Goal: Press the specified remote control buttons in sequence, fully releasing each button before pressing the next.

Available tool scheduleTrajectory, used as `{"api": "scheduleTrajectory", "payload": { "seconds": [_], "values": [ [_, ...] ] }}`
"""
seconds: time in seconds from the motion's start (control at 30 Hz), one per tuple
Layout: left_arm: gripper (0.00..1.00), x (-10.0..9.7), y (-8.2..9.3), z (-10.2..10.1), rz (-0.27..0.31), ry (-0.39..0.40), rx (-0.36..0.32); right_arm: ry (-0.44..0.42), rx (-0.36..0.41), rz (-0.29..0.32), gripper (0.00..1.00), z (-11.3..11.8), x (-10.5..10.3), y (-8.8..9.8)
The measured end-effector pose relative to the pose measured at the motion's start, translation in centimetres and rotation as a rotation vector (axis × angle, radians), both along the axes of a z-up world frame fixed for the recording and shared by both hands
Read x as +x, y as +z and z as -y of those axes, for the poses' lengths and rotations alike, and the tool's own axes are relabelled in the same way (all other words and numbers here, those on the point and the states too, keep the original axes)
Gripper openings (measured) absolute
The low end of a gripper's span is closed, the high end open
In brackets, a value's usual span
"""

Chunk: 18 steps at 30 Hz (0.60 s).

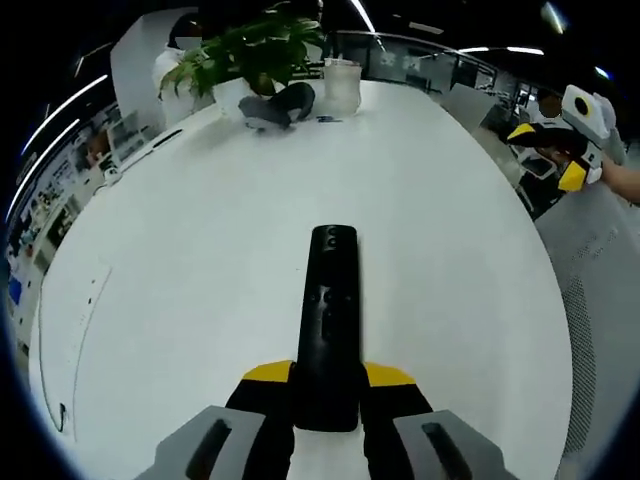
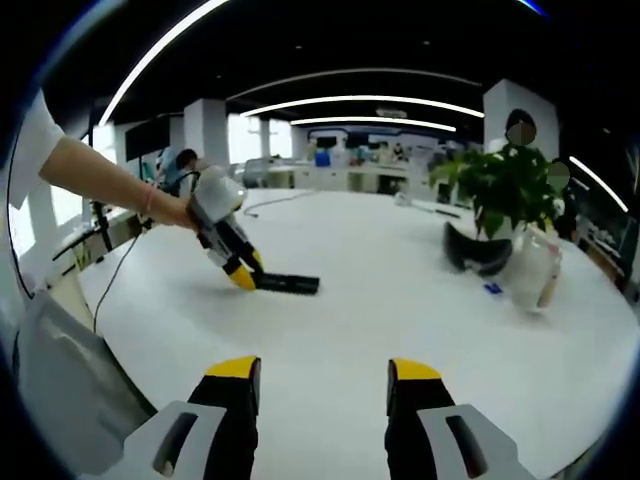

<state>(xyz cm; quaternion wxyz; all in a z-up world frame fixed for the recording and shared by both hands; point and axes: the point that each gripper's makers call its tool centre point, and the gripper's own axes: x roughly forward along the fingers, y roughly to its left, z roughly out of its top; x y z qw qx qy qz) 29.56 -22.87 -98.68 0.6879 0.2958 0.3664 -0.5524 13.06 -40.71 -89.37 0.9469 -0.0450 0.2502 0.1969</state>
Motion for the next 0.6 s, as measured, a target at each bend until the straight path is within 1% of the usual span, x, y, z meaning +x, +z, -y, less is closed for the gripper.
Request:
{"api": "scheduleTrajectory", "payload": {
  "seconds": [0.1, 0.37, 0.6],
  "values": [
    [0.23, -0.9, -0.1, 0.0, -0.003, -0.029, 0.018, 0.001, -0.003, 0.0, 0.48, 0.0, 0.0, 0.0],
    [0.23, -1.9, -0.1, 0.0, -0.007, -0.03, 0.029, 0.004, -0.005, 0.001, 0.46, 0.0, -0.1, 0.0],
    [0.23, -3.1, -0.2, 0.0, -0.009, -0.062, 0.056, 0.003, -0.001, 0.007, 0.45, 0.0, -0.1, 0.1]
  ]
}}
